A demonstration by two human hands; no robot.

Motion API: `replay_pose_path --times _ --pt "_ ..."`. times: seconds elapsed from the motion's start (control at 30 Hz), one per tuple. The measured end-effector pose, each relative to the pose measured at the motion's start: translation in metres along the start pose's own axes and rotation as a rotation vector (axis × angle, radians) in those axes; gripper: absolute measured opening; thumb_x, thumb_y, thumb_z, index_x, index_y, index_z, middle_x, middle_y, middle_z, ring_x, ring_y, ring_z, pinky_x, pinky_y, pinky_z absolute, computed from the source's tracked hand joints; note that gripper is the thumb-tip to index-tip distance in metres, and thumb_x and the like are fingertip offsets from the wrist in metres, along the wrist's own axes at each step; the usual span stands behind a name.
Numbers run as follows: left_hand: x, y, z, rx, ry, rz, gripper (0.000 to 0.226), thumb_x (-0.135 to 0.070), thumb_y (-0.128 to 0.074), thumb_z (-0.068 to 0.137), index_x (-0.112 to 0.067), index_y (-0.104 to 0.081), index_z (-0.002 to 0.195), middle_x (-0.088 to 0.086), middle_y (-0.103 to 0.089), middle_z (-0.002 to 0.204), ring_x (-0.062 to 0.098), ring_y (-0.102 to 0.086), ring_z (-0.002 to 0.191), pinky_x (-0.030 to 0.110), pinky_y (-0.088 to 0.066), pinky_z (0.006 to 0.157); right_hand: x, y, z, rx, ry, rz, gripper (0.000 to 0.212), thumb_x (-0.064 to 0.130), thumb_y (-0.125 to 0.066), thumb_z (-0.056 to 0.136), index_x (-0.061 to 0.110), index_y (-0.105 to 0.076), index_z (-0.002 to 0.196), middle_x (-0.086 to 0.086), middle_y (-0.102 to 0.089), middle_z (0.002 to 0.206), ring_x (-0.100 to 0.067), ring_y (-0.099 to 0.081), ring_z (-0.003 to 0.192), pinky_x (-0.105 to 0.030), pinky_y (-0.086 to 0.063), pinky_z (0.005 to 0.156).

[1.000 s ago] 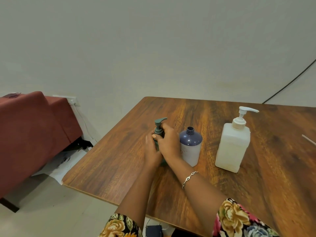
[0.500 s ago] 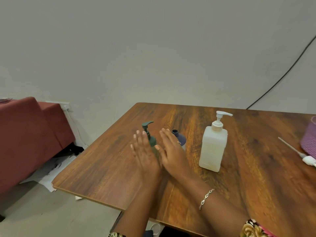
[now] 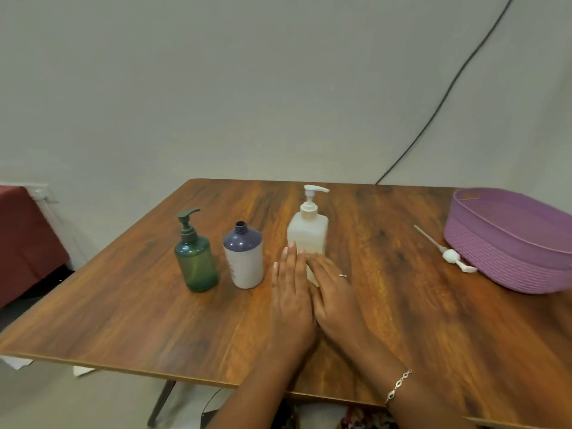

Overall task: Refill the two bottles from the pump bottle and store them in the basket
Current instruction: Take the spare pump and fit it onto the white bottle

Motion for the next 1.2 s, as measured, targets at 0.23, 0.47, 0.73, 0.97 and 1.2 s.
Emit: replay_pose_path --times 0.23,0.47,0.73,0.97,1.2 --pt "-0.058 -0.046 0.004 0.141 -0.066 -0.139 0.071 -0.015 -0.055 0.092 -0.011 -0.011 0.147 0.007 -0.018 0.154 0.011 -0.013 0.143 0.033 -0.019 0.115 -0.042 0.059 -0.024 -0.062 -0.055 -0.022 0.042 0.021 -0.038 0.093 0.015 -0.048 0.133 0.003 -0.052 0.134 -0.002 -0.039 0.128 -0.015 -0.025 0.108" --pt "-0.102 -0.091 0.015 0.244 -0.081 -0.158 0.062 -0.021 -0.044 0.095 -0.011 -0.014 0.148 0.006 -0.026 0.152 0.011 -0.019 0.141 0.038 -0.013 0.117 -0.096 0.102 -0.042 -0.101 -0.191 -0.127 0.042 0.025 -0.036 0.093 0.007 -0.056 0.125 -0.007 -0.059 0.125 -0.013 -0.050 0.119 -0.007 -0.021 0.100" --pt "-0.129 -0.129 0.038 0.466 -0.074 -0.040 0.077 -0.048 -0.044 0.093 -0.017 -0.002 0.149 0.001 -0.001 0.157 0.015 0.001 0.144 0.028 0.008 0.110 -0.187 0.161 -0.028 -0.111 -0.395 -0.336 0.031 0.006 -0.052 0.091 0.005 -0.058 0.121 -0.009 -0.060 0.123 -0.023 -0.054 0.116 -0.026 -0.037 0.097" --pt "-0.139 -0.157 0.054 0.539 -0.096 0.013 0.072 -0.046 -0.042 0.094 -0.014 -0.009 0.149 0.004 -0.007 0.157 0.017 -0.002 0.144 0.029 0.011 0.109 -0.226 0.168 0.006 0.004 -0.445 -0.504 0.028 0.008 -0.050 0.091 0.005 -0.057 0.118 -0.010 -0.061 0.113 -0.026 -0.057 0.101 -0.033 -0.046 0.083" --pt "-0.137 -0.176 0.061 0.585 -0.094 0.003 0.072 -0.047 -0.043 0.093 -0.014 -0.010 0.149 0.004 -0.009 0.157 0.016 -0.003 0.144 0.032 0.005 0.114 -0.243 0.149 0.027 0.163 -0.512 -0.628 0.026 0.006 -0.044 0.093 0.005 -0.052 0.117 -0.013 -0.056 0.116 -0.029 -0.057 0.100 -0.035 -0.046 0.081"
Point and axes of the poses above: each hand's wrist, its own z-axis towards the middle knuckle, its own y-axis out of the back of the hand, x = y × z, the point moved 7 cm from there along z, towards the middle knuckle
